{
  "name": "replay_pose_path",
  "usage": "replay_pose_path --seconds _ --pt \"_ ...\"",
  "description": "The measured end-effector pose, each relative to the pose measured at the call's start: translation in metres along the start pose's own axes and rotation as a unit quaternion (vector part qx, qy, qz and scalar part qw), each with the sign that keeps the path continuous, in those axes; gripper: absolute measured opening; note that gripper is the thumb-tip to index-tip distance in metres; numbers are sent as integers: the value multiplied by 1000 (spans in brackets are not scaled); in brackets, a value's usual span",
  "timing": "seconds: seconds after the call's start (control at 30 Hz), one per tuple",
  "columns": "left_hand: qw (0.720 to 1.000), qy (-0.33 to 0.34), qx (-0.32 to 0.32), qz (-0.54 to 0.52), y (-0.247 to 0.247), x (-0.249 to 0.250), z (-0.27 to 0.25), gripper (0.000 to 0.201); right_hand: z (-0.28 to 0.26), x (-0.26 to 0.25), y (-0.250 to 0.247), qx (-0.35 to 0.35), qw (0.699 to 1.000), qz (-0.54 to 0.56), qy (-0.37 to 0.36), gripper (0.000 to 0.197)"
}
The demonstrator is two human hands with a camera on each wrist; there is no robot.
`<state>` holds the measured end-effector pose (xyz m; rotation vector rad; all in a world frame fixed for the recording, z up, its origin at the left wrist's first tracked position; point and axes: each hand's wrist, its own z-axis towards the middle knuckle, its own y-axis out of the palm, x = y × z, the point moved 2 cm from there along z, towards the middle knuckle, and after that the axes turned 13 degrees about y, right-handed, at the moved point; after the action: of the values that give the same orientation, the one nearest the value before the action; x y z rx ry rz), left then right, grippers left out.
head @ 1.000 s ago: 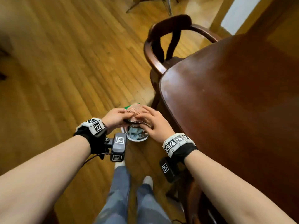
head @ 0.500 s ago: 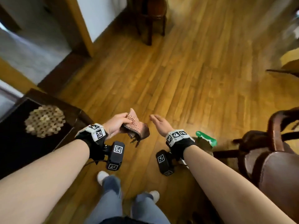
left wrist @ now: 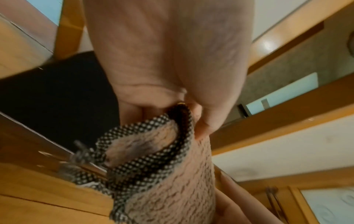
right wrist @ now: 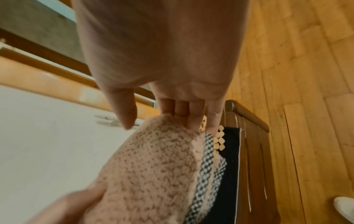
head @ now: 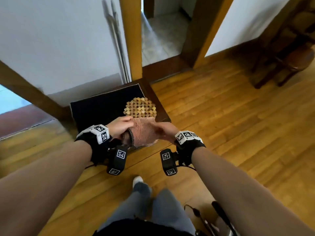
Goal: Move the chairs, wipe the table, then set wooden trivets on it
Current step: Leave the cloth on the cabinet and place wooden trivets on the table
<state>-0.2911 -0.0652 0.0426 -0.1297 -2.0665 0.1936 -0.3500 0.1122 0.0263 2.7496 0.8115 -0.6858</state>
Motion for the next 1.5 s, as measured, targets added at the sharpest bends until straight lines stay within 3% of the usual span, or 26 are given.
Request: replay_pose_path --seconds 0.17,0.27,0.37,0.6,0.77,0.9,1.1,1.3,1.5 --pt "994 -32 103 26 -55 -43 11 12 49 -34 36 -32 989 -141 25 8" --pt "988 -60 127 61 -80 -61 24 29 78 -56 53 -32 972 -234 14 8" --pt "984 -104 143 14 -98 -78 34 54 107 -74 71 -37 940 -340 8 27" --pt "934 -154 318 -51 -131 -128 70 74 179 -109 115 -61 890 -451 -37 35" --pt "909 -182 373 -39 -149 -185 92 33 238 -101 146 -51 897 -437 -41 35" --pt "916 -164 366 -6 -168 -224 118 21 290 -87 169 -8 906 -421 -36 33" --pt "931 -146 334 32 -193 -270 160 29 355 -68 190 32 918 -392 -37 36" --pt "953 -143 268 9 -205 -300 179 40 381 -62 199 22 916 -400 -16 41" --pt "954 -166 243 61 -204 -286 167 50 364 -71 184 68 916 -396 14 46"
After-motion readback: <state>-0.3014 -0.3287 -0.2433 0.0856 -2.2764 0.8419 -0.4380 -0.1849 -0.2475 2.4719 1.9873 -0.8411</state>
